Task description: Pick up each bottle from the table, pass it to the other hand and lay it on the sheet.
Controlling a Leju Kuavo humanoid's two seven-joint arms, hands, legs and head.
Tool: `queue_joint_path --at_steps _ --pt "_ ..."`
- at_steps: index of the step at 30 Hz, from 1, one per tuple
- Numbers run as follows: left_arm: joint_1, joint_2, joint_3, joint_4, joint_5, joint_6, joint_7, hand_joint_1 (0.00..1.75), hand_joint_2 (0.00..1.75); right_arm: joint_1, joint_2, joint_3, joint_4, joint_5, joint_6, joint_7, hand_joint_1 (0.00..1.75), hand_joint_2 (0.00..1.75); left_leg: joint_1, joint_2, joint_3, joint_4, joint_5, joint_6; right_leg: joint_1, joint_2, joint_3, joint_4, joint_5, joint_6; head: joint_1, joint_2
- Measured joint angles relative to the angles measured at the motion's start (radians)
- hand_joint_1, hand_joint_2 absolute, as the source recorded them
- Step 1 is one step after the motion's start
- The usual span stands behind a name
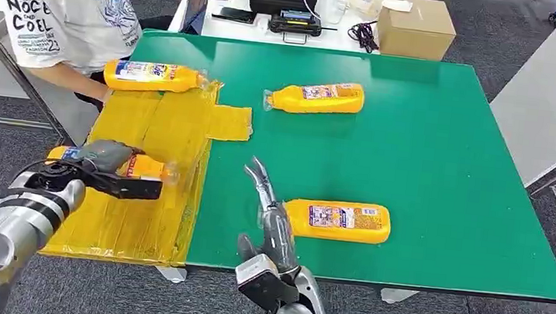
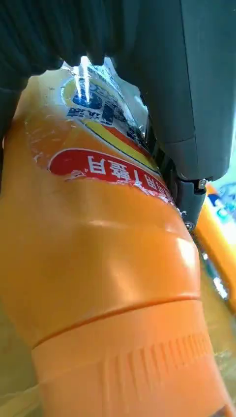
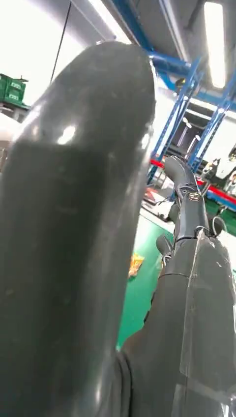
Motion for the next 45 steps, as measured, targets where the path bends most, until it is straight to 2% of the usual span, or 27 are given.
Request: queue_joint_path --at_steps 8,9,10,13,14,16,17,20,25,30,36,38,39,42,43,45 --pt "-0.003 -0.001 -0.009 0.007 0.025 -0.028 -0.022 1.75 1.75 -0.003 0.006 -0.003 0.020 -0.002 0.003 0.000 0.00 0.00 0.000 0.000 0.000 0.000 0.000 0.000 0.000 0.000 0.001 0.000 0.000 0.000 0.000 0.000" --pt "-0.002 -0.001 -0.009 0.008 0.038 -0.032 -0.031 1.50 1.75 -0.004 0.006 -0.004 0.022 -0.002 0.005 0.000 0.00 0.00 0.000 0.000 0.000 0.000 0.000 0.000 0.000 0.000 0.001 0.000 0.000 0.000 0.000 0.000" --pt "-0.001 -0.002 -0.009 0.009 0.053 -0.033 -0.042 0.14 1.75 -0.005 0.007 -0.004 0.024 -0.002 0.006 0.000 0.00 0.00 0.000 0.000 0.000 0.000 0.000 0.000 0.000 0.000 0.001 0.000 0.000 0.000 0.000 0.000" --pt "0.007 -0.005 -0.008 0.009 0.097 -0.035 -0.067 0.14 1.75 -0.007 0.010 -0.006 0.032 -0.003 0.006 0.003 0.00 0.00 0.000 0.000 0.001 0.000 0.000 0.000 0.000 0.000 0.001 0.000 0.000 0.000 0.000 0.000" --pt "0.010 -0.007 -0.007 0.009 0.115 -0.046 -0.075 0.03 1.75 -0.008 0.011 -0.008 0.036 -0.005 0.006 0.003 0.00 0.00 0.000 0.000 0.001 0.000 0.000 0.000 0.000 0.000 0.001 0.000 0.000 0.000 0.000 0.000" --pt "0.013 -0.009 -0.007 0.009 0.138 -0.063 -0.084 0.00 1.75 -0.011 0.013 -0.011 0.043 -0.007 0.006 0.003 0.00 0.00 0.000 -0.001 0.001 0.000 0.000 0.000 0.000 0.000 0.001 0.000 0.000 0.000 0.000 0.000" --pt "0.014 -0.010 -0.006 0.009 0.144 -0.066 -0.086 0.00 0.00 -0.011 0.014 -0.011 0.046 -0.008 0.006 0.003 0.00 0.00 0.000 -0.001 0.001 0.000 0.000 0.000 0.000 0.000 0.001 0.000 0.000 0.000 0.000 0.000" --pt "0.016 -0.012 -0.003 0.009 0.180 -0.097 -0.106 0.00 0.00 -0.014 0.016 -0.012 0.054 -0.008 0.006 0.003 0.00 0.00 0.000 0.000 0.001 0.000 0.000 0.000 0.000 0.000 0.002 0.000 0.000 0.000 0.000 0.000" --pt "0.014 -0.011 0.044 0.008 0.336 -0.238 -0.183 0.00 0.00 -0.031 0.017 -0.012 0.083 -0.014 0.005 0.003 0.00 0.00 0.000 -0.001 0.003 0.000 0.000 0.000 0.000 0.000 0.004 0.000 0.000 0.000 0.000 0.000" --pt "0.018 -0.007 0.102 0.008 0.477 -0.331 -0.206 0.00 0.00 -0.047 0.024 -0.013 0.116 -0.026 0.004 0.003 0.00 0.00 0.000 -0.001 0.005 0.000 0.000 0.000 0.000 0.000 0.006 0.000 0.000 0.000 0.000 0.000" --pt "0.053 -0.019 0.136 -0.021 0.581 -0.223 -0.188 0.00 0.00 -0.051 0.030 -0.014 0.142 -0.031 -0.003 0.024 0.00 0.00 0.000 0.000 0.006 0.000 0.000 0.000 0.000 0.000 0.006 0.000 0.000 0.000 0.000 0.000" --pt "0.075 -0.033 0.153 -0.044 0.629 -0.143 -0.203 0.00 0.00 -0.051 0.030 -0.015 0.148 -0.031 -0.003 0.029 0.00 0.00 0.000 0.000 0.006 0.000 0.000 0.000 0.000 0.000 0.006 0.000 0.000 0.000 0.000 0.000" --pt "0.093 -0.044 0.161 -0.063 0.647 -0.044 -0.221 0.00 0.00 -0.051 0.030 -0.015 0.150 -0.028 -0.003 0.033 0.00 0.00 0.000 0.000 0.006 0.000 0.000 0.000 0.000 0.000 0.005 0.000 0.000 0.000 0.000 0.000" --pt "0.140 -0.093 0.196 -0.147 0.671 0.405 -0.315 0.00 0.00 -0.051 0.033 -0.015 0.156 -0.010 -0.010 0.041 0.00 0.00 0.000 0.000 0.004 0.000 0.000 0.000 0.000 0.000 0.004 0.000 0.000 0.000 0.000 0.000" --pt "0.150 -0.108 0.204 -0.172 0.662 0.496 -0.325 0.00 0.00 -0.051 0.035 -0.015 0.158 -0.006 -0.011 0.042 0.00 0.00 0.000 -0.001 0.004 0.000 0.000 0.000 0.000 0.000 0.004 0.000 0.000 0.000 0.000 0.000" --pt "0.181 -0.156 0.259 -0.269 0.651 0.568 -0.381 0.00 0.00 -0.052 0.035 -0.013 0.164 0.003 -0.014 0.044 0.00 0.00 -0.001 -0.001 0.003 0.000 0.000 0.000 -0.001 0.000 0.003 0.000 0.000 0.000 0.000 0.000"
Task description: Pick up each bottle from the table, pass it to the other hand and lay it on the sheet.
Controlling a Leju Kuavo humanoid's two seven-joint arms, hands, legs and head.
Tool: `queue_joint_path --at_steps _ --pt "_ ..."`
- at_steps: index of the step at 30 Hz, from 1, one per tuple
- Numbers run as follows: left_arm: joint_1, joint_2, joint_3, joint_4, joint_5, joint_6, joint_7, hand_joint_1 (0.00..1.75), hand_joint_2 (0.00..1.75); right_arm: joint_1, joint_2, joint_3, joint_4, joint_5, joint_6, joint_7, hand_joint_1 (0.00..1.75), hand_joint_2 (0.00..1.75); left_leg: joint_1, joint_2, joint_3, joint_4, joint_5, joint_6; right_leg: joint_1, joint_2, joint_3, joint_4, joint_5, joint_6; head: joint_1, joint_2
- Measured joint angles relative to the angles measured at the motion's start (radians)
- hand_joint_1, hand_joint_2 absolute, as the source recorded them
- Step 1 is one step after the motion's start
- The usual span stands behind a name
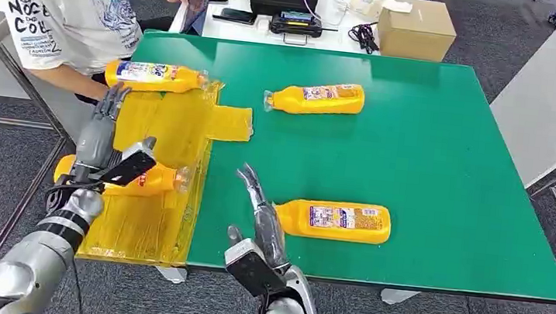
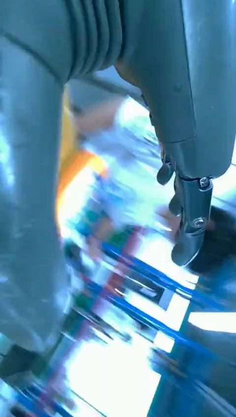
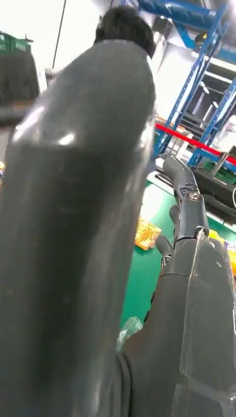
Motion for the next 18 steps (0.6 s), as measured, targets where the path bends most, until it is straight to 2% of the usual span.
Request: queue_joint_path --at_steps 2,5,9,11,12,18 --pt "0.023 -0.043 0.064 -0.077 0.021 0.000 -0.043 0.00 0.00 -0.003 0.000 0.007 0.007 0.019 -0.008 -0.002 0.00 0.00 0.000 0.000 -0.001 0.000 0.000 0.000 0.000 0.000 -0.002 0.000 0.000 0.000 0.000 0.000" --pt "0.056 -0.092 0.110 -0.180 0.076 -0.001 -0.044 0.00 0.00 -0.007 0.000 0.016 0.017 0.031 -0.022 -0.008 0.00 0.00 0.000 0.000 -0.002 0.000 0.000 0.000 0.000 0.000 -0.002 0.000 0.000 0.000 0.000 0.000" --pt "0.098 -0.121 0.115 -0.276 0.198 -0.001 -0.044 0.00 0.00 -0.010 -0.003 0.021 0.022 0.050 -0.048 -0.005 0.00 0.00 0.000 0.000 -0.001 0.000 0.000 0.000 0.000 0.000 -0.002 0.000 0.000 0.000 0.000 0.000" --pt "0.116 -0.128 0.109 -0.303 0.289 -0.002 -0.044 0.00 0.00 -0.014 -0.012 0.026 0.022 0.131 -0.102 0.018 0.00 0.00 0.001 0.000 -0.002 0.000 0.000 0.000 0.001 0.000 -0.003 0.000 0.000 0.000 -0.001 0.000" --pt "0.121 -0.130 0.105 -0.308 0.336 -0.006 -0.044 0.00 0.00 -0.019 -0.021 0.028 0.022 0.178 -0.129 0.033 0.00 1.75 0.001 0.000 -0.001 0.000 0.000 0.000 0.001 0.000 -0.002 0.000 0.000 0.000 0.000 0.000" --pt "0.175 -0.132 0.083 -0.313 0.484 -0.057 -0.044 0.00 0.00 -0.043 -0.106 0.014 -0.033 0.347 -0.157 0.155 0.00 1.75 -0.001 0.000 -0.002 0.000 0.000 0.000 0.000 0.000 -0.002 0.000 0.000 0.000 0.000 0.000"
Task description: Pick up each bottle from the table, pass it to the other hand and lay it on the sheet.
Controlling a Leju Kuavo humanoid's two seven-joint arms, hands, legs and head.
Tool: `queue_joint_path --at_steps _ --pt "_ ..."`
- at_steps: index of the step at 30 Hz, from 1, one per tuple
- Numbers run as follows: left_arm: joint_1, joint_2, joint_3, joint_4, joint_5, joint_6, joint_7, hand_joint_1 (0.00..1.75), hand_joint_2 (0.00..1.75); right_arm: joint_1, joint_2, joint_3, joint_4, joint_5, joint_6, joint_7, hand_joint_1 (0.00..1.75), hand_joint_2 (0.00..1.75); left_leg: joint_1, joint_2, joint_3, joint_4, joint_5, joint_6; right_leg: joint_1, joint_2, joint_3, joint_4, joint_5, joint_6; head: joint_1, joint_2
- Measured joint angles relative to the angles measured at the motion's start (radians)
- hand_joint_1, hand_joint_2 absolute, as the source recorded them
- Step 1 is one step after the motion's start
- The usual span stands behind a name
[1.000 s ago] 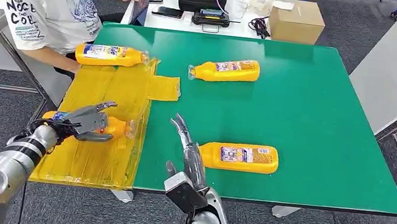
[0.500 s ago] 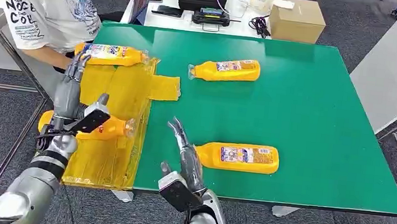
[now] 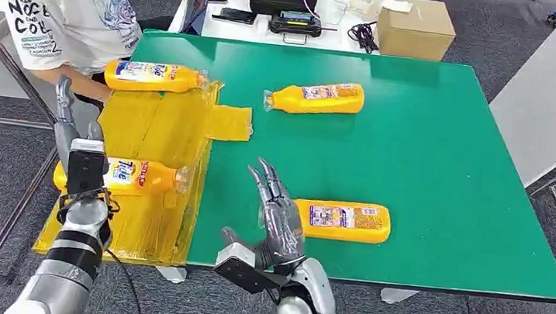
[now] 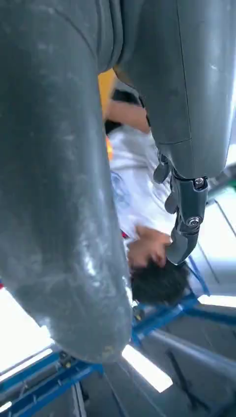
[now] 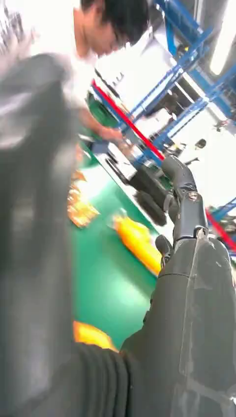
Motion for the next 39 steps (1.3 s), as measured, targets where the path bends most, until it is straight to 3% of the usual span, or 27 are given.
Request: queue_joint_path --at_steps 11,14,19,26,27,39 --pt "0.117 -0.001 0.000 0.000 0.038 -0.042 0.000 0.00 0.00 -0.026 -0.115 -0.115 -0.074 0.059 0.018 0.102 0.00 1.75 0.000 0.000 0.000 0.000 0.000 0.000 0.000 0.000 -0.001 0.000 0.000 0.000 0.000 0.000" --pt "0.140 -0.002 0.000 -0.004 0.035 -0.044 0.002 0.00 0.00 -0.031 -0.138 -0.135 -0.094 0.026 0.105 0.159 0.00 1.75 0.000 0.000 0.000 0.000 0.000 0.000 0.000 0.000 -0.001 0.000 0.000 0.000 0.000 0.000" --pt "0.161 0.000 0.009 0.006 0.027 -0.061 0.001 0.00 0.00 -0.057 -0.217 -0.155 -0.103 -0.177 0.386 0.182 0.00 1.75 0.000 -0.001 -0.001 0.000 0.000 0.001 0.000 -0.001 0.000 0.000 0.000 0.000 0.000 0.000" --pt "0.162 0.003 0.017 0.029 0.027 -0.064 0.000 0.00 0.00 -0.069 -0.266 -0.165 -0.103 -0.203 0.418 0.185 0.00 1.75 0.000 -0.001 -0.001 0.000 0.000 0.001 0.000 0.000 0.000 0.000 0.000 0.000 0.000 0.000" --pt "0.161 0.003 0.018 0.033 0.023 -0.063 0.000 0.00 1.75 -0.073 -0.277 -0.164 -0.103 -0.211 0.433 0.195 0.00 1.75 0.000 -0.001 -0.001 0.000 0.000 0.001 0.000 0.000 -0.001 0.000 0.000 0.000 0.000 0.000" --pt "0.130 0.005 0.018 0.117 -0.015 -0.060 -0.001 0.00 1.75 -0.146 -0.451 -0.126 -0.077 -0.285 0.593 0.274 0.00 1.75 -0.001 -0.001 -0.001 0.001 0.000 0.001 -0.001 0.000 0.000 0.000 0.001 0.001 0.000 0.000"
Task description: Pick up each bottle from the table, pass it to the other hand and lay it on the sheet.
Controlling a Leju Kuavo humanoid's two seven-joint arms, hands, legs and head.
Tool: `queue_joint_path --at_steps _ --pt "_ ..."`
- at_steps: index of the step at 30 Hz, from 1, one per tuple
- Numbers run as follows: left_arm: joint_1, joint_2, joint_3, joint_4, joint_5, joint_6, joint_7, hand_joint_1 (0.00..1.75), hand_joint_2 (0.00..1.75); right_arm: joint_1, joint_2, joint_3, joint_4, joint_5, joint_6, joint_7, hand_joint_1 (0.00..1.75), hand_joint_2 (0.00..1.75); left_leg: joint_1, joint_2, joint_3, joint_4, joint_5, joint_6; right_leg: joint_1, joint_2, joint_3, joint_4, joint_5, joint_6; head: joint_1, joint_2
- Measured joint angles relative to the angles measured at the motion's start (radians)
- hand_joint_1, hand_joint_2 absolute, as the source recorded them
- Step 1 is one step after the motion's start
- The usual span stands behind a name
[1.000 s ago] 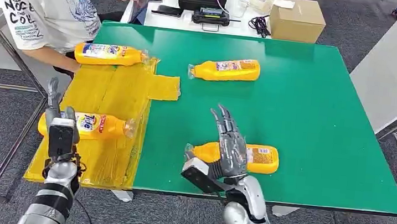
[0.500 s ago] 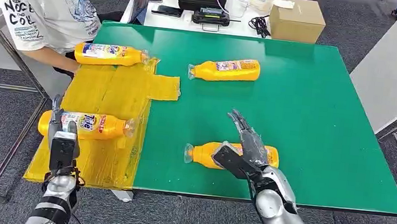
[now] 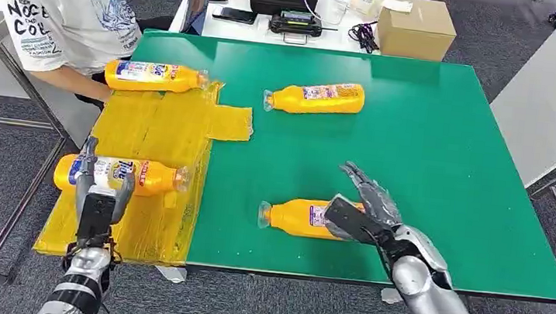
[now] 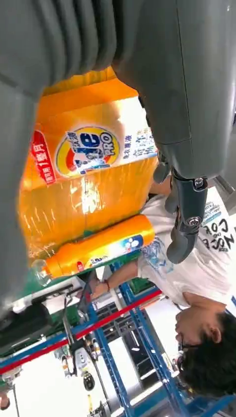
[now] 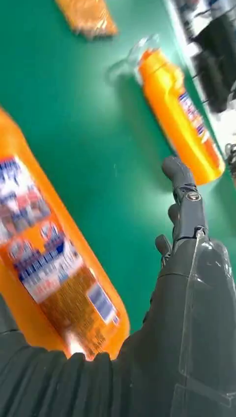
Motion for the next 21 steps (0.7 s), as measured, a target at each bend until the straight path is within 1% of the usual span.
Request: queue_joint_path --at_steps 4,10,21 --pt "-0.024 0.000 -0.003 0.035 -0.004 -0.003 0.000 0.00 1.75 -0.051 -0.064 0.046 0.020 -0.016 0.049 0.023 0.00 1.75 0.000 0.000 0.000 0.000 0.000 0.000 0.000 0.000 0.000 0.000 0.000 0.000 0.000 0.000" --pt "-0.056 -0.002 -0.019 0.084 -0.011 -0.006 0.000 0.00 1.75 -0.117 -0.126 0.127 0.053 -0.024 0.088 0.058 0.00 1.75 0.000 0.000 0.000 0.000 0.000 0.000 0.000 0.000 0.000 0.000 0.000 0.000 0.000 0.000" --pt "-0.085 -0.018 -0.061 0.154 -0.024 -0.013 0.000 0.00 1.75 -0.171 -0.137 0.244 0.119 -0.016 0.087 0.064 0.00 1.75 0.000 0.000 0.000 0.000 0.000 0.000 0.000 0.000 0.000 0.000 0.000 0.000 0.000 0.000"
